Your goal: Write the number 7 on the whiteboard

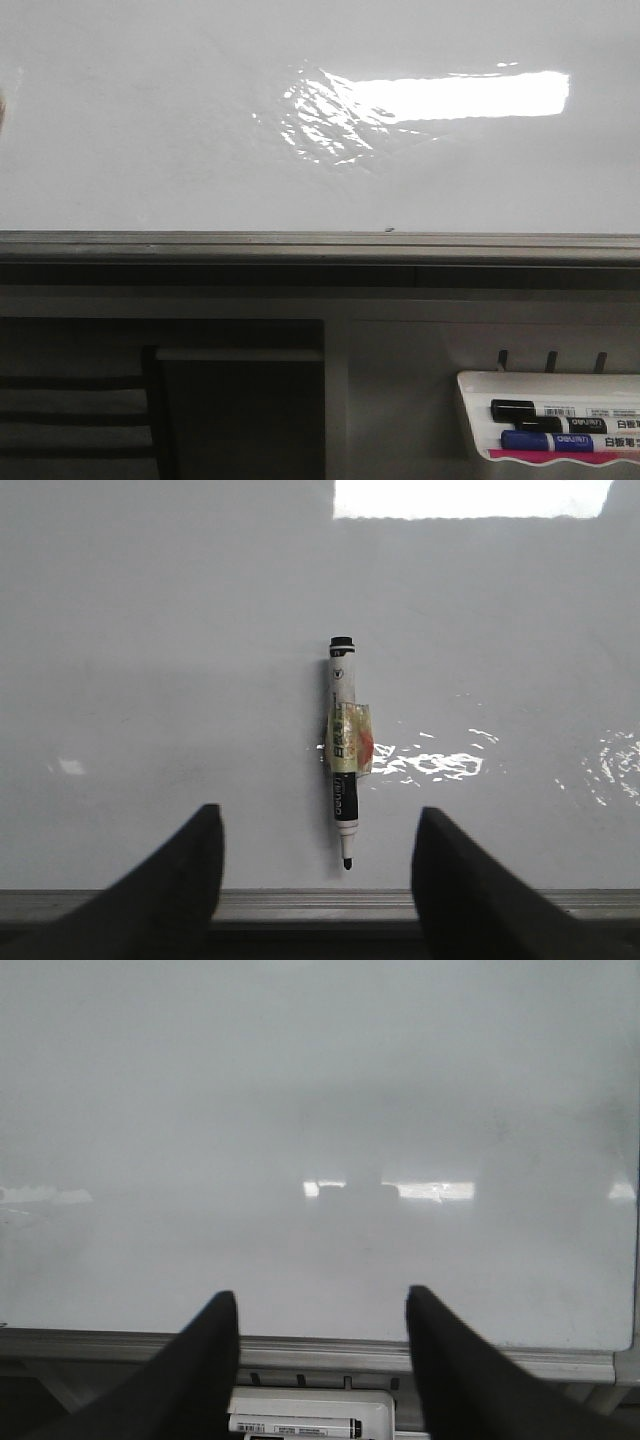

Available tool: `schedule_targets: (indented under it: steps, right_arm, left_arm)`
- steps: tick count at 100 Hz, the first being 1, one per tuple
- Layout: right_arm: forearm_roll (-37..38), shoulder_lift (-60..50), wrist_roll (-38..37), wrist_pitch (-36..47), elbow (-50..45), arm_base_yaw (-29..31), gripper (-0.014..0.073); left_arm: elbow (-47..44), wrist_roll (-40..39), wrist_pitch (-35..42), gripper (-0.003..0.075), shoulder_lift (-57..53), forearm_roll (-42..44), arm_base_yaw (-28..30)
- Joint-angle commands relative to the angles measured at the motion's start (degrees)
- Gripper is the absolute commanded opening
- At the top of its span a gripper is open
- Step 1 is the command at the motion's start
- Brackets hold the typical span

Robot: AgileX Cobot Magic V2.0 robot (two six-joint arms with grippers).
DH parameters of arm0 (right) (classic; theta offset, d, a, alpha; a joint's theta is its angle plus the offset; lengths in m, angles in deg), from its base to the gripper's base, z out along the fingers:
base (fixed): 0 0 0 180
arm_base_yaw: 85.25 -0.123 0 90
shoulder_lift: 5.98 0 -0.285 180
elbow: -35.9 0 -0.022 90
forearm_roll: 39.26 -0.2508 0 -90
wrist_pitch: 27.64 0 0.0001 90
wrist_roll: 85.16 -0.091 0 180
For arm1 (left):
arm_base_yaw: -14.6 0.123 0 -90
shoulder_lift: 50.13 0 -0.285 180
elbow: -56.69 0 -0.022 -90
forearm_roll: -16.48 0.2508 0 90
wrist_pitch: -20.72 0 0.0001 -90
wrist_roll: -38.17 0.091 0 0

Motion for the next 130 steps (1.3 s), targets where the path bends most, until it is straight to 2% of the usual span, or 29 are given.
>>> schedule_targets:
  steps: [1,47,76,89,102,130]
  right_arm:
    - [0.4,0.7,0.1,4.6,2.1,0.4,0.0429]
    - [0.3,0.7,0.1,4.8,2.1,0.4,0.0428]
    - [0.3,0.7,0.1,4.8,2.1,0.4,0.0428]
    - [0.3,0.7,0.1,4.8,2.1,0.4,0.0428]
    - [0.3,0.7,0.1,4.8,2.1,0.4,0.0428]
    - [0.3,0.7,0.1,4.8,2.1,0.4,0.0428]
  left_arm:
    - [2.0,-0.5,4.6,0.0474,0.7,0.0,0.1]
    - [1.8,-0.5,5.0,0.0471,1.0,-1.5,0.1]
    - [1.3,-0.5,6.3,0.0471,8.5,-2.3,0.1]
    - [1.3,-0.5,9.2,0.0471,14.4,-5.9,0.1]
    - [1.3,0.0,12.8,0.0471,20.3,-6.1,-1.6]
    - [1.4,0.3,26.7,0.0471,33.4,-3.8,-5.2]
